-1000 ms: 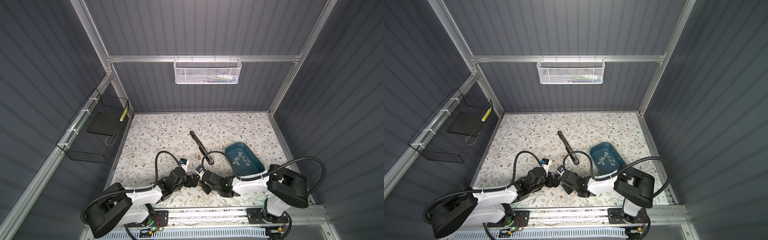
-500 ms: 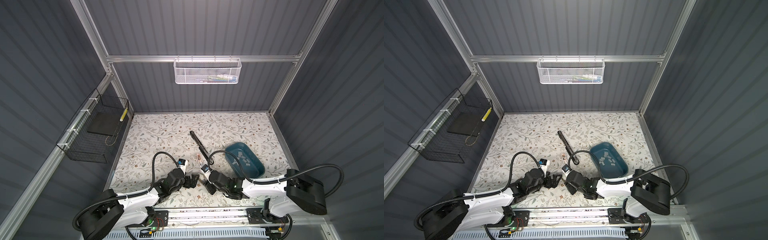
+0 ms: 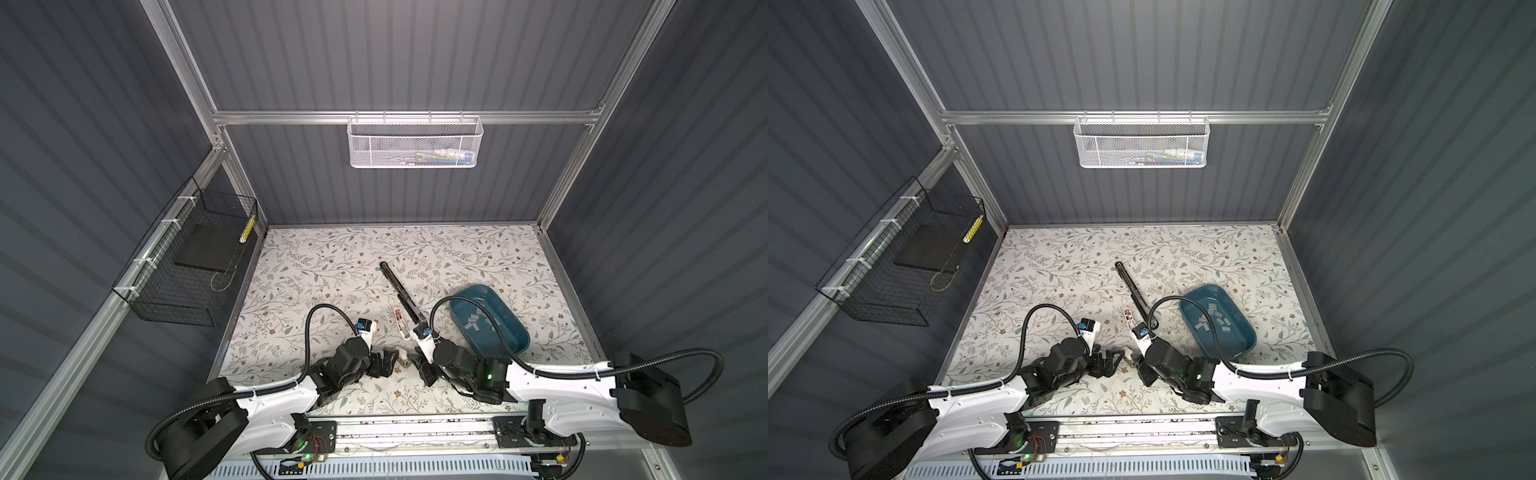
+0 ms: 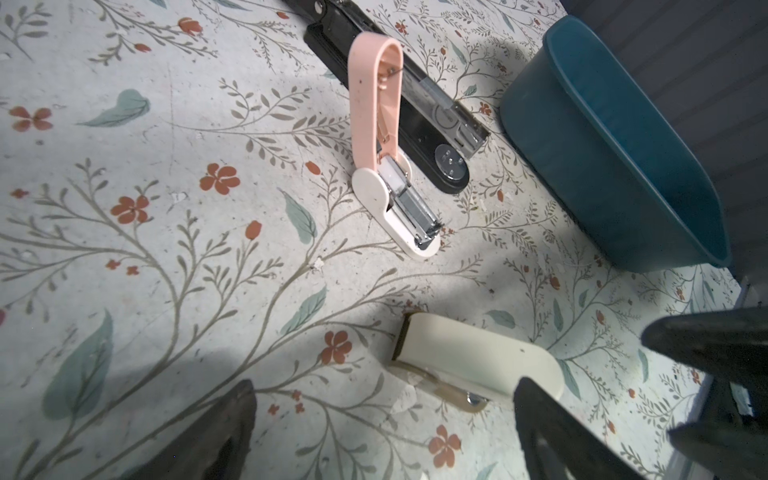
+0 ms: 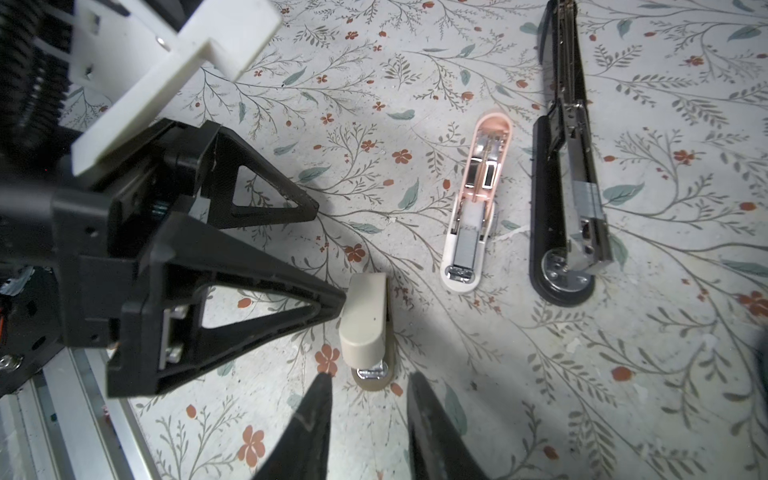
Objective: Load the staples into the stapler
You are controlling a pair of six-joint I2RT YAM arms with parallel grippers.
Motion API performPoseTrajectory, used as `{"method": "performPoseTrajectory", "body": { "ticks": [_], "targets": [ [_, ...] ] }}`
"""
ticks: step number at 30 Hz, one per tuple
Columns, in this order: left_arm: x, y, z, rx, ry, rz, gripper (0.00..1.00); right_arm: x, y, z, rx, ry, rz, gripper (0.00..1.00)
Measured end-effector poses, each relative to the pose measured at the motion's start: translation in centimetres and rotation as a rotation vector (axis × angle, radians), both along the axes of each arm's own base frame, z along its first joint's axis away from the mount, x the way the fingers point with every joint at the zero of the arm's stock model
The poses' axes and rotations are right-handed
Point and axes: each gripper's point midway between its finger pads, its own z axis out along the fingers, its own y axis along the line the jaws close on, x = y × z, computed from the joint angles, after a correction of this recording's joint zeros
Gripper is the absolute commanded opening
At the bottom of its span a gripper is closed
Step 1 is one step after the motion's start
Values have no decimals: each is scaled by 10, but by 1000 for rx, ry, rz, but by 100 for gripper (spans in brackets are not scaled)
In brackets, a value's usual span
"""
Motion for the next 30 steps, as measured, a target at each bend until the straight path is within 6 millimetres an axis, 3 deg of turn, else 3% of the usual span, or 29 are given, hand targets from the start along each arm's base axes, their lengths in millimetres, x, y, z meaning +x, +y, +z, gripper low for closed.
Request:
{"method": "performPoseTrajectory", "body": {
  "ticks": [7, 30],
  "targets": [
    [-4, 0, -9, 26, 20, -10, 97, 12, 13, -7, -26, 16, -35, 32],
    [-5, -4, -8, 21, 11, -23, 97, 14, 10, -37, -80, 76, -84, 29]
  ]
}}
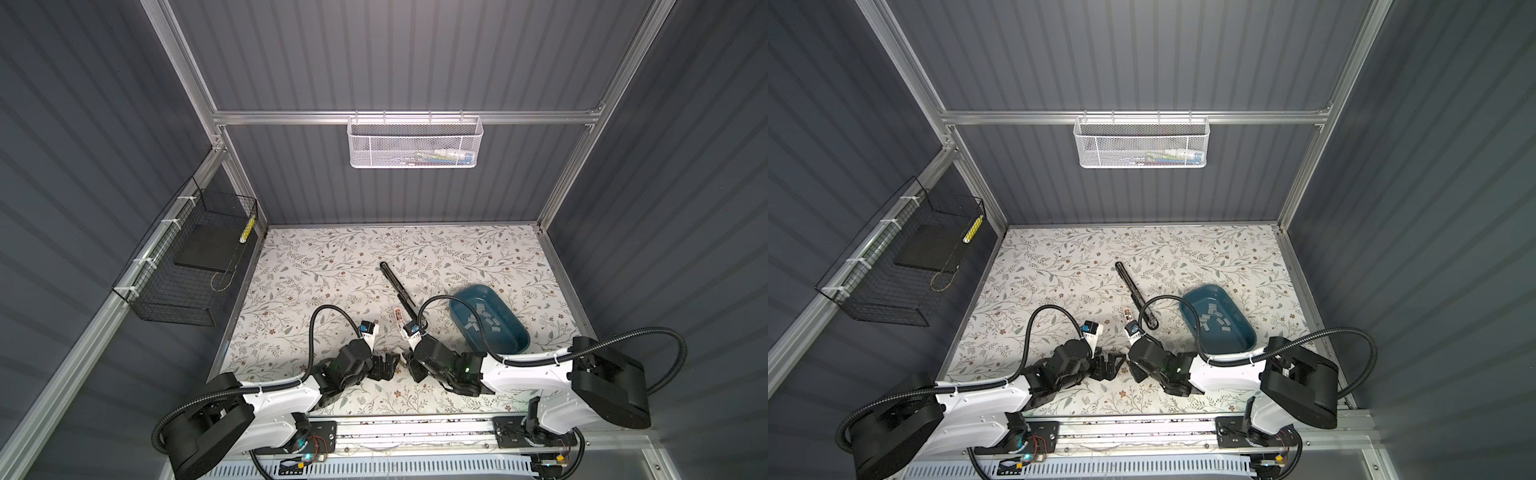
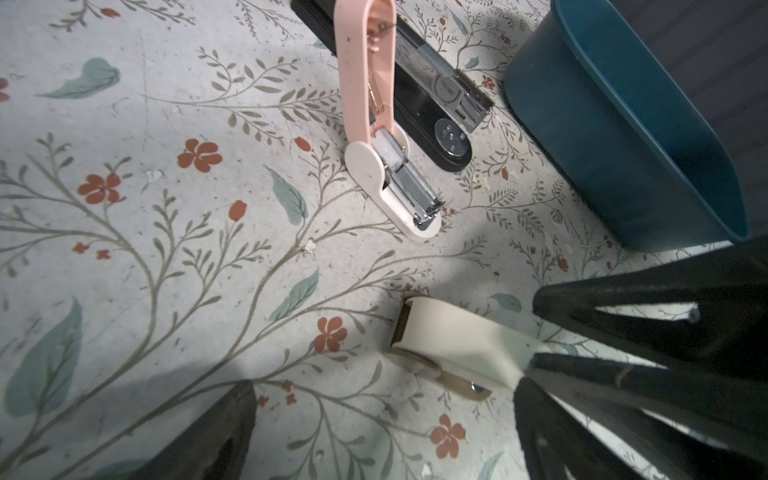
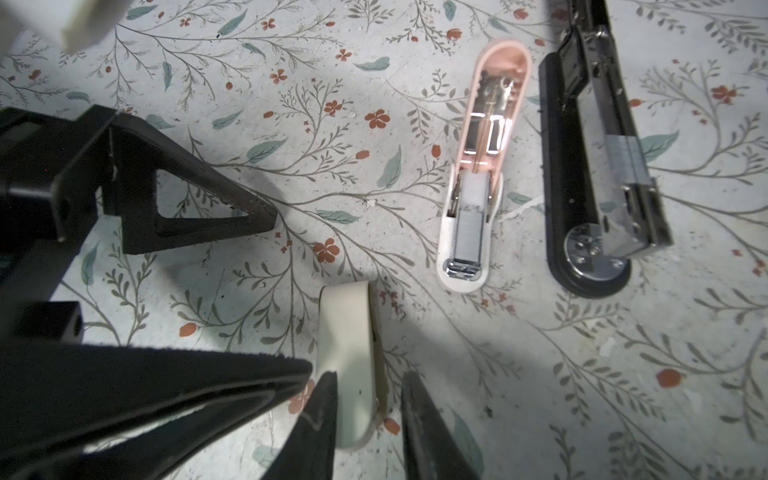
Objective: Load the staples into the stapler
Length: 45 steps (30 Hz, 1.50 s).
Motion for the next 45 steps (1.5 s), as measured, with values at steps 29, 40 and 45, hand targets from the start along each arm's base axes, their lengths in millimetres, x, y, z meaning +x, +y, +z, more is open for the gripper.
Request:
{"method": "performPoseTrajectory", "body": {
  "ticks": [29, 40, 45],
  "targets": [
    [-3, -4, -4, 1, 0, -15, 96, 0, -1, -10, 59, 30, -46, 27],
    [-5, -6, -6, 6, 1, -22, 92, -1, 0, -12, 92, 38, -59, 24],
    [-5, -8, -7, 5, -4, -25, 91, 0, 3, -13, 108, 42, -68, 21]
  ]
}}
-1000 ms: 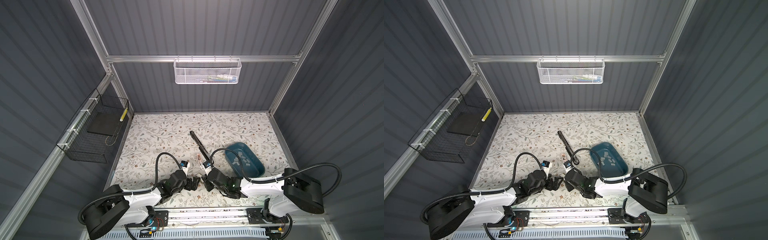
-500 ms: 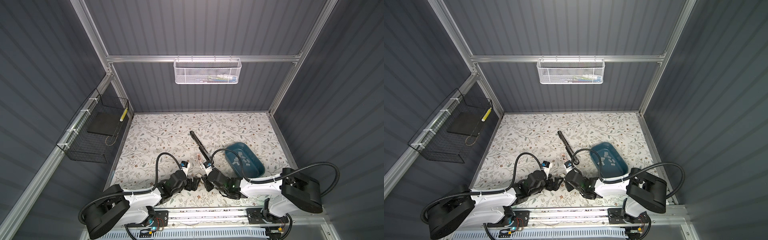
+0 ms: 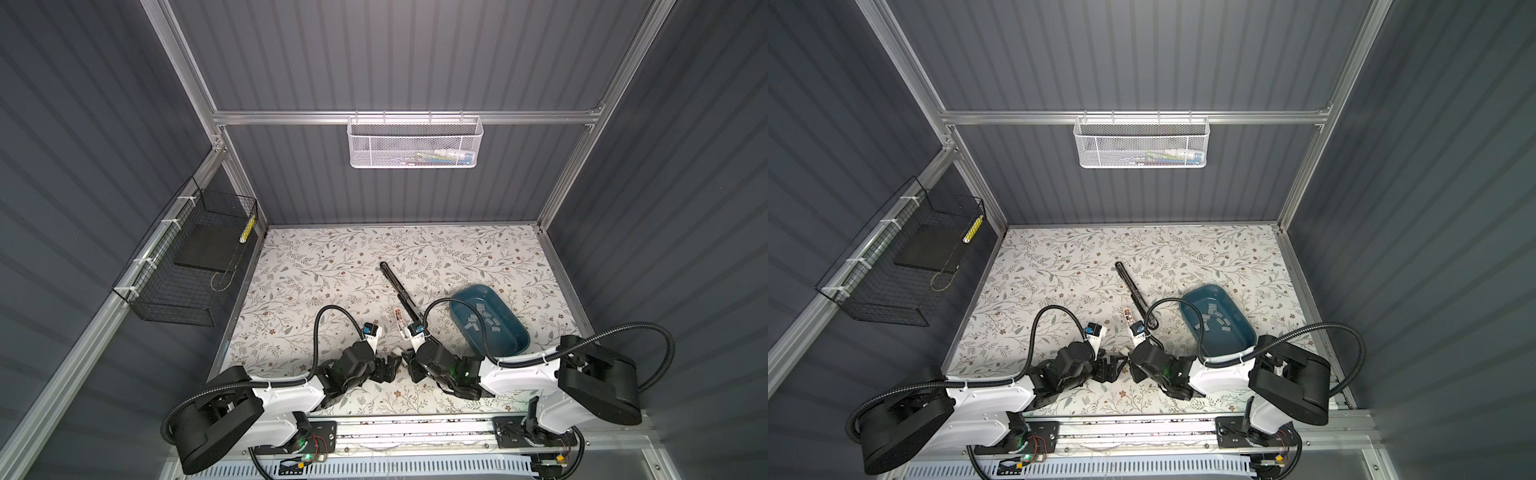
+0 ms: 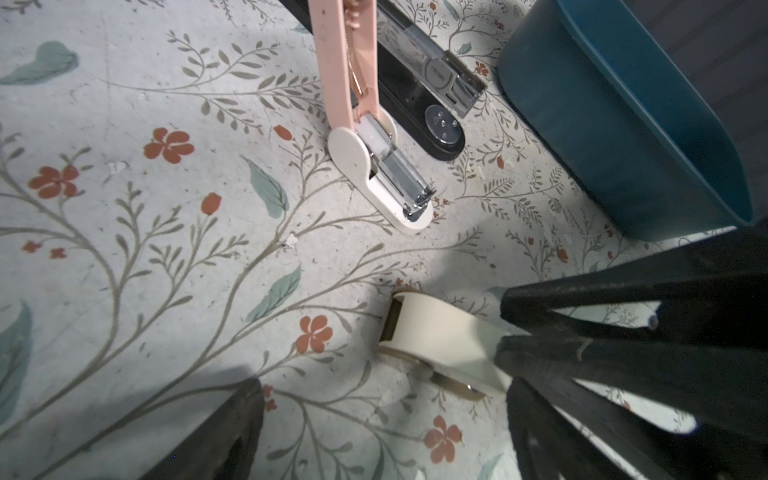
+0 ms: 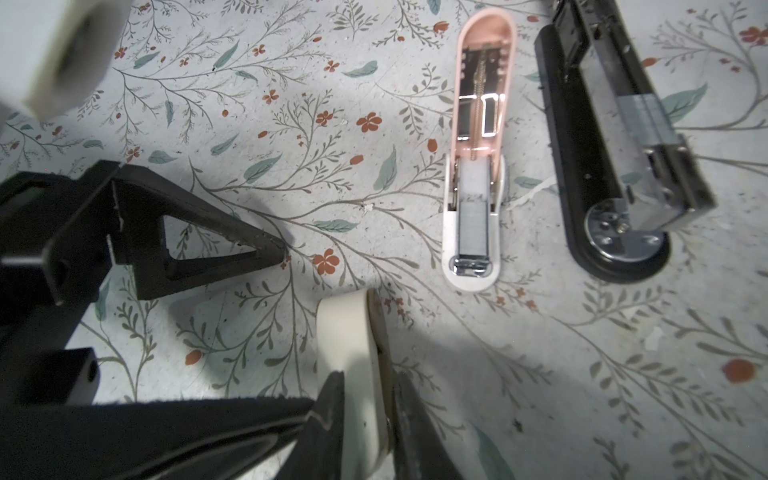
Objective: Load the staples into the stapler
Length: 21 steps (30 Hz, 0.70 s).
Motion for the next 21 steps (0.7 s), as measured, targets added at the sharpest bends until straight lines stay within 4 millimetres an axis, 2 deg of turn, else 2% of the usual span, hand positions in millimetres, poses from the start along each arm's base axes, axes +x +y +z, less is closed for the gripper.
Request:
{"method": "performPoseTrajectory", "body": {
  "ticks": [10, 21],
  "targets": [
    [-1, -2, -3, 21, -23, 3, 87, -1, -4, -4, 32, 6, -20, 21],
    [-2, -3, -3, 35, -41, 8, 88, -4, -9, -3, 41, 3, -25, 24]
  ]
}}
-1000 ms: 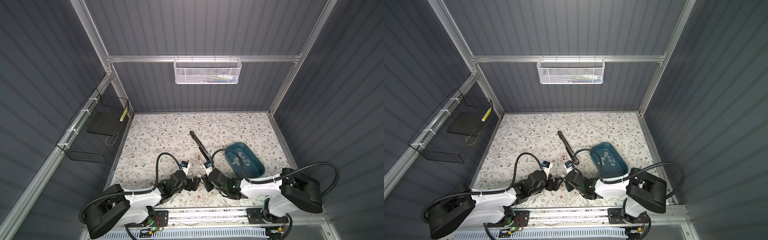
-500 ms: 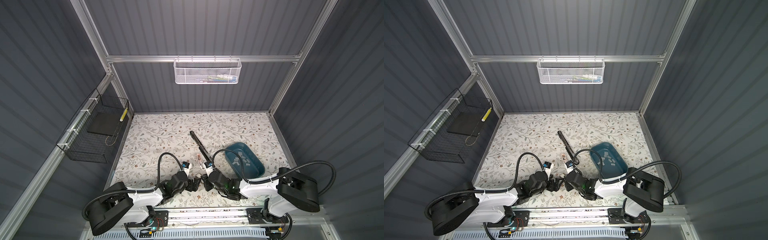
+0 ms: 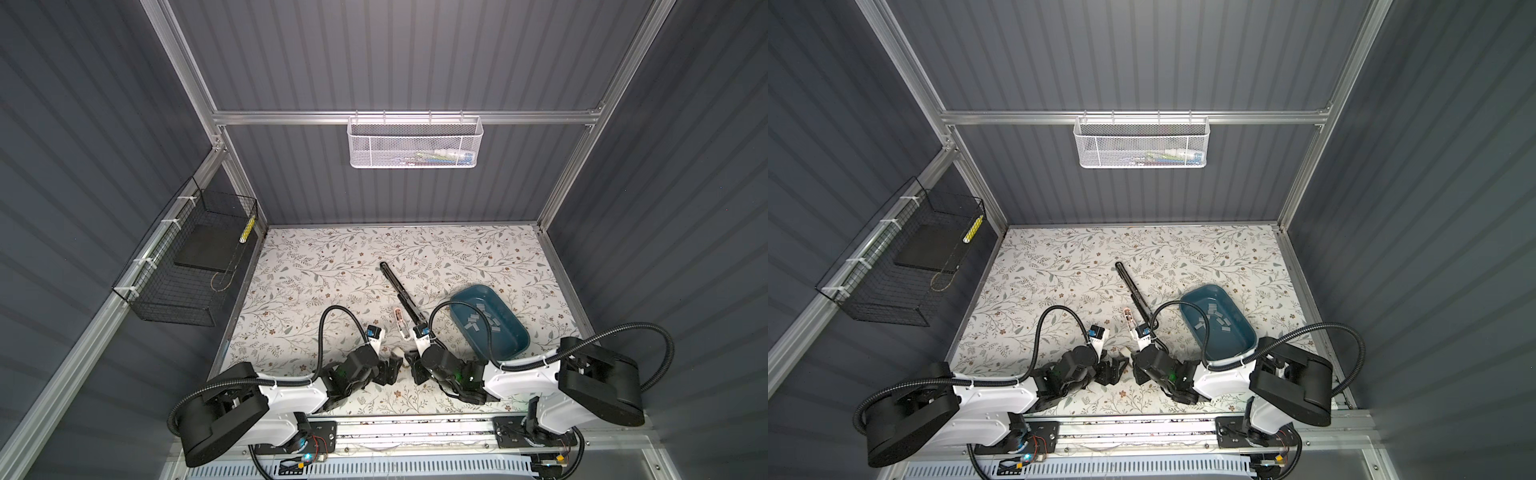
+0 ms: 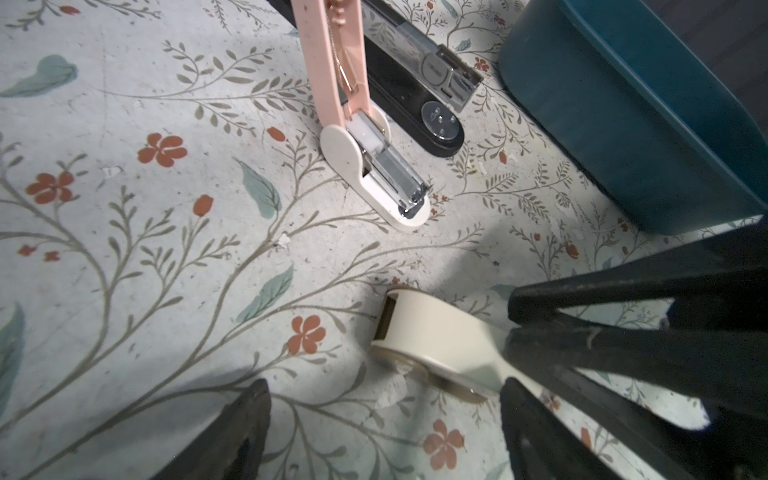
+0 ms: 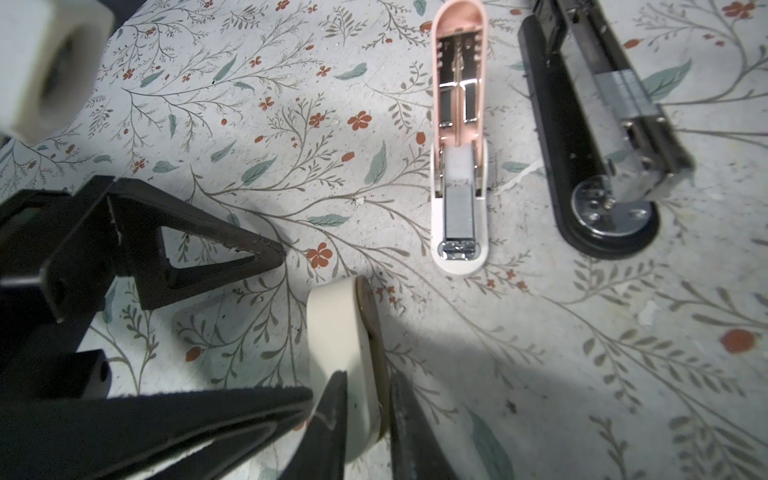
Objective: Load the staples into the stapler
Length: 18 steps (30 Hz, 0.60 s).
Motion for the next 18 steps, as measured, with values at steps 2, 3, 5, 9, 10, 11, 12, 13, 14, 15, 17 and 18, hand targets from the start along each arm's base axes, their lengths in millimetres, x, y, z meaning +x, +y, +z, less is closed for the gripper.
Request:
{"method": "performPoseTrajectory", "body": {
  "ticks": [2, 3, 5, 9, 10, 11, 12, 13, 14, 15, 17, 18],
  "targets": [
    [1, 1, 0, 7, -3, 8, 90, -1, -1, 1, -5, 0, 2, 26],
    [2, 2, 0, 14, -4, 15, 91, -1, -3, 2, -11, 1, 3, 27],
    [5, 6, 1, 41, -5, 37, 94, -3, -7, 3, -34, 0, 9, 29],
    [17, 18, 11, 131, -29, 116, 100, -5, -14, 10, -85, -13, 29, 40],
    [21, 21, 18, 143, -43, 138, 100, -5, -15, 12, -93, -18, 34, 42],
    [26, 24, 28, 154, -62, 163, 100, -5, -15, 15, -102, -23, 41, 45],
    [31, 26, 40, 161, -86, 188, 100, -6, -16, 18, -109, -28, 48, 47],
    [34, 29, 50, 166, -106, 209, 100, -5, -15, 20, -115, -35, 55, 50],
    [39, 32, 62, 170, -131, 235, 100, -5, -14, 22, -118, -39, 61, 54],
    [42, 36, 74, 175, -154, 260, 100, -5, -12, 25, -120, -40, 64, 57],
    [47, 46, 93, 190, -197, 309, 100, -4, -9, 28, -127, -47, 76, 60],
    [50, 53, 101, 203, -217, 339, 100, -4, -6, 29, -128, -46, 82, 61]
  ]
}}
